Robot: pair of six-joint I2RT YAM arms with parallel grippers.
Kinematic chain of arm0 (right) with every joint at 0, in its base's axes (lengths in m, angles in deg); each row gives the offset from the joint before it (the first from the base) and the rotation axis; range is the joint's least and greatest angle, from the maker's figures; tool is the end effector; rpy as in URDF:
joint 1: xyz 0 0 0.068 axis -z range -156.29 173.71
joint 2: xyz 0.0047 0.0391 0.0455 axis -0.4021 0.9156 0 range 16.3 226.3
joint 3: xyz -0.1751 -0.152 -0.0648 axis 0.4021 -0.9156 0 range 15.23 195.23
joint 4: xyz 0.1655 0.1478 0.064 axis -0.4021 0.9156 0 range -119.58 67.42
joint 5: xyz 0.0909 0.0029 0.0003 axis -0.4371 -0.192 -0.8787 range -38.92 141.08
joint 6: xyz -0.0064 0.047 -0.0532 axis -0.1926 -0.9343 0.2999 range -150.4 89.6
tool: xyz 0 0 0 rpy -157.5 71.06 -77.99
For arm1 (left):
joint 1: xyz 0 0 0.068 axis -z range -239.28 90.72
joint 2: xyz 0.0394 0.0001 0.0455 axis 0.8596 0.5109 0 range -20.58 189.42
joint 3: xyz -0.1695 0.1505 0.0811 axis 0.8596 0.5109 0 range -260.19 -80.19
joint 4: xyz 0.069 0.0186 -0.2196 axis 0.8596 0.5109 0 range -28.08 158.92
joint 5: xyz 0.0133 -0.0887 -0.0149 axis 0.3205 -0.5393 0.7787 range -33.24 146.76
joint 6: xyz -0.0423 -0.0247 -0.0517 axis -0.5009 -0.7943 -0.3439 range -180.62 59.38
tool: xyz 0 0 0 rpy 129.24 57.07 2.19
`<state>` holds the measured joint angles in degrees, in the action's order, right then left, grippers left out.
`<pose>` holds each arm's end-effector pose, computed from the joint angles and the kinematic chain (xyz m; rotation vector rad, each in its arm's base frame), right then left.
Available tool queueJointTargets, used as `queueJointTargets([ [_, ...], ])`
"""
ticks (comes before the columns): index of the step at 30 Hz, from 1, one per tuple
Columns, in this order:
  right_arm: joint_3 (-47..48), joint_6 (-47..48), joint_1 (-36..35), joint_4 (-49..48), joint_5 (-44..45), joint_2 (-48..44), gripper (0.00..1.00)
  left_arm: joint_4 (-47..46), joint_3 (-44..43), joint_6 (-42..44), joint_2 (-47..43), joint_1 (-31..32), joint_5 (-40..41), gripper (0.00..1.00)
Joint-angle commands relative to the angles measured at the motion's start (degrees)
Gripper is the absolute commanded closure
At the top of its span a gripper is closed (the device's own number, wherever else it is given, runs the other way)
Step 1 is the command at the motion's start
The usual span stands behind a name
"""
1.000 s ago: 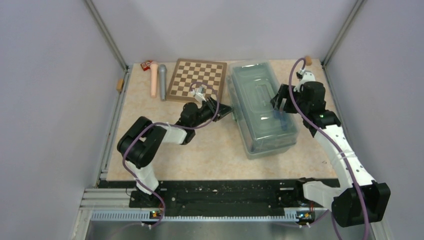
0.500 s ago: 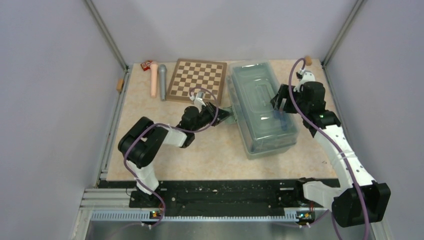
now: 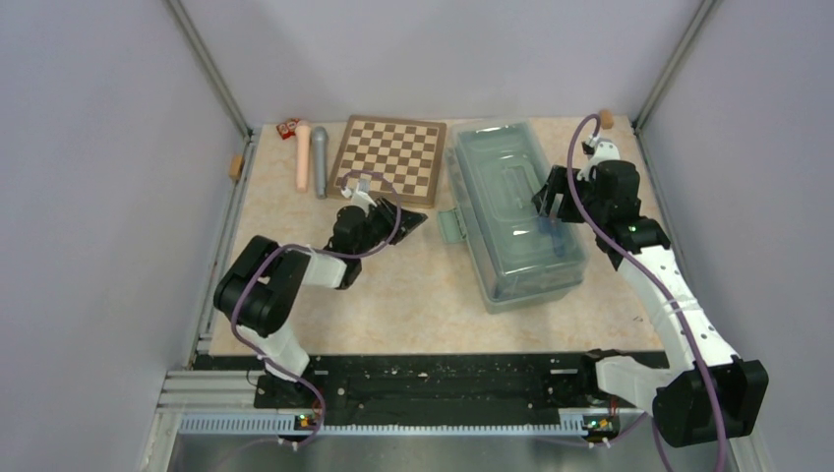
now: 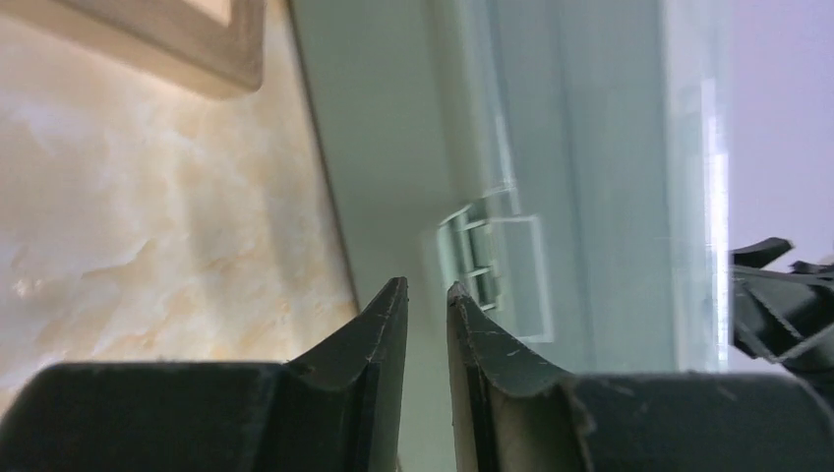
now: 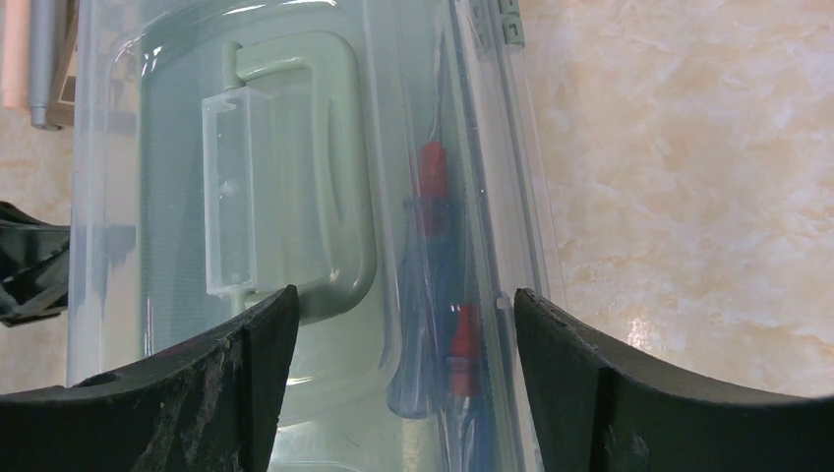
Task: Pack the tool kit
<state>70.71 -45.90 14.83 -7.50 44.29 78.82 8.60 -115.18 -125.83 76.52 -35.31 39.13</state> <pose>0.2429 0.0450 0.2874 0.0481 2.0971 0.3818 0.2936 -0.1498 0.1631 -0.4373 1.8860 -1.3669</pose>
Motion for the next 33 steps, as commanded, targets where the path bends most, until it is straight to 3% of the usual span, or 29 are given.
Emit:
queueJointTargets([
  [1,-1.69,0.59,-1.94,3.03,-3.41,-0.79,0.23,-1.83,-0.86,1.01,4.95,0.20,-1.61,0.72],
  [20,-2.00,0.70,-1.98,2.35,-4.02,-0.63,0.23,-6.65,-10.52,2.61,14.67,5.30,-6.37,0.47],
  [33,-2.13,0.71,-1.95,2.25,-4.02,-0.88,0.23,-17.32,-8.77,-2.50,16.45,5.88,-6.56,0.33],
])
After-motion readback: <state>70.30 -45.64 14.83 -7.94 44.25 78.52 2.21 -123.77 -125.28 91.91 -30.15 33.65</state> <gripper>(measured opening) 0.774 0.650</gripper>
